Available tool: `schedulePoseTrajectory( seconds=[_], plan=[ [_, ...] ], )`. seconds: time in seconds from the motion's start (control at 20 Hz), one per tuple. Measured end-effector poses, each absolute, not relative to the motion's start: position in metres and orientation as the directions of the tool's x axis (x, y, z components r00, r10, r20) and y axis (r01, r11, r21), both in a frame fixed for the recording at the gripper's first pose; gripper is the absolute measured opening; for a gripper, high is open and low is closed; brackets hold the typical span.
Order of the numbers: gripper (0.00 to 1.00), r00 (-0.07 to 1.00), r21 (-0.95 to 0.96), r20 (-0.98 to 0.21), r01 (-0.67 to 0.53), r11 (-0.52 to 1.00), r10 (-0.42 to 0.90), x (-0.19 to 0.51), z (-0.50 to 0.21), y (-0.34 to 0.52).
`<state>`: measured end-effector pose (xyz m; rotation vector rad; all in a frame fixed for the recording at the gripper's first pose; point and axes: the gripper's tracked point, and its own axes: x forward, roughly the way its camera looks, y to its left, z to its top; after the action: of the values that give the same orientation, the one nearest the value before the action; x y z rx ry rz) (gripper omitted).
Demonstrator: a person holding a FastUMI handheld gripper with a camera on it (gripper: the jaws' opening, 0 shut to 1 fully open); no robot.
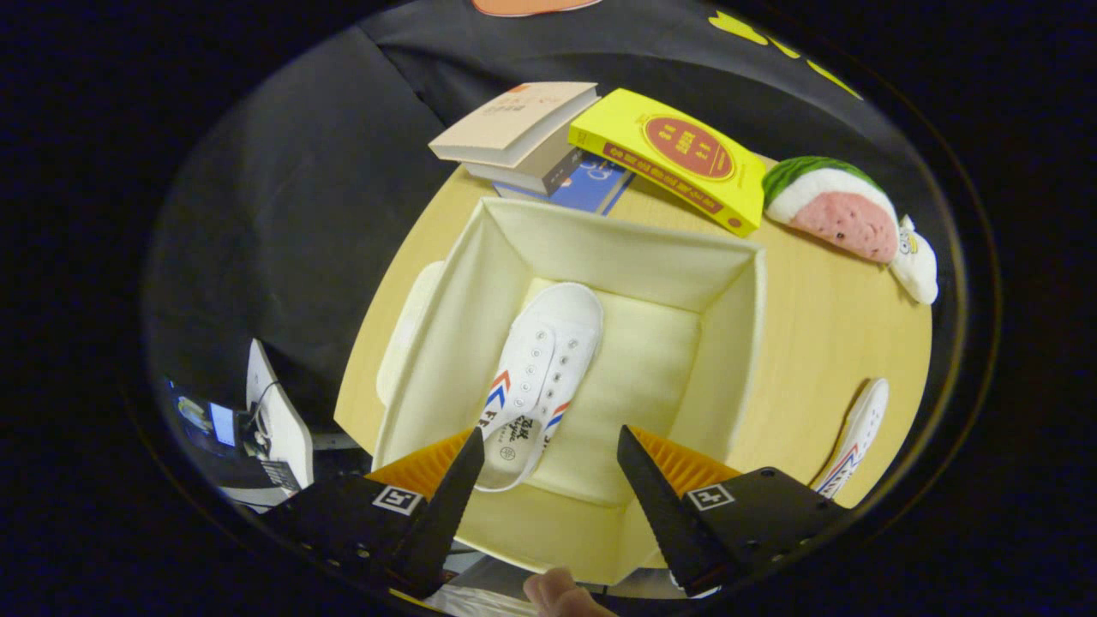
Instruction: Open the storage box then place both shoes into the box .Put the left shoe in first, then the right shoe, with the right side of both shoes facing outward in a uniform manner.
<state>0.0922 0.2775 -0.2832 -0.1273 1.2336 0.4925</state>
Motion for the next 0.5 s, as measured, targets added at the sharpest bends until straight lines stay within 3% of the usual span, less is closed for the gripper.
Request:
schedulePoseTrajectory(
  seconds=[0.25, 0.5],
  plan=[
    [0.96, 0.340, 0.161, -0.886, -0.410, 0.898, 0.314, 0.104, -0.250, 0.199],
    [0.97, 0.436, 0.084, -0.868, -0.342, 0.936, 0.237, 0.132, -0.264, 0.083]
  ],
)
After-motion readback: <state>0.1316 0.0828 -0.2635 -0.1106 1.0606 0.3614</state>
